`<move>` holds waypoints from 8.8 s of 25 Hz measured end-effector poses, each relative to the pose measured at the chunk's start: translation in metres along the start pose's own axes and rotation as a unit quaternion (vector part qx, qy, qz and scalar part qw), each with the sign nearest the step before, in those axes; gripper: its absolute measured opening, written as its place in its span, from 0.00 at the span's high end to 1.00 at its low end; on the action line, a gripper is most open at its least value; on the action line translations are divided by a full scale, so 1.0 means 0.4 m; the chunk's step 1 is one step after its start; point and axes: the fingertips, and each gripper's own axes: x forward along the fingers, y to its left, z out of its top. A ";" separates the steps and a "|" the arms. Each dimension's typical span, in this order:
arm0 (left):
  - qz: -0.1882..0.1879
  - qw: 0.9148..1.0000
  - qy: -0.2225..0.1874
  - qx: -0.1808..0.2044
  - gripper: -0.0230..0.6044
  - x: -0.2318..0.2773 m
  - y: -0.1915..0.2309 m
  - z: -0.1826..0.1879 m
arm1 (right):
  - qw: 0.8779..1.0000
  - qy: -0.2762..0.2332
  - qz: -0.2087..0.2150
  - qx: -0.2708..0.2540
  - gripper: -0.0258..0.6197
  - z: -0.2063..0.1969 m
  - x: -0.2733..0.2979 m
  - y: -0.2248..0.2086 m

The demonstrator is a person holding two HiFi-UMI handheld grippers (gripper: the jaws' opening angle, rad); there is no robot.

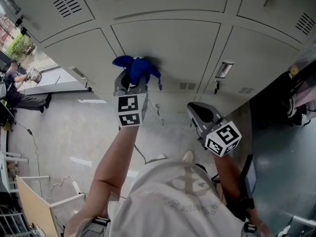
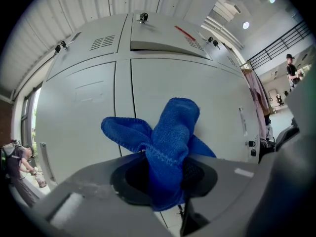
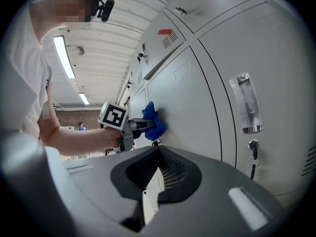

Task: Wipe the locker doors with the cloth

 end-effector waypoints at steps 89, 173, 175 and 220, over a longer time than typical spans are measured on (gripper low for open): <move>-0.147 0.987 0.015 0.055 0.77 0.092 -0.458 0.004 | 1.000 0.016 0.000 0.012 0.95 -0.036 -0.110 -0.125; -0.168 0.981 0.070 -0.066 0.77 0.111 -0.533 -0.121 | 0.999 0.028 -0.019 0.022 0.95 -0.066 -0.163 -0.166; -0.194 0.977 0.065 -0.056 0.77 0.114 -0.569 -0.115 | 0.999 0.030 -0.020 0.023 0.95 -0.072 -0.171 -0.171; 0.036 0.979 0.176 -0.096 0.77 0.035 -0.004 -0.472 | 0.998 0.051 0.009 0.021 0.95 -0.096 -0.028 -0.067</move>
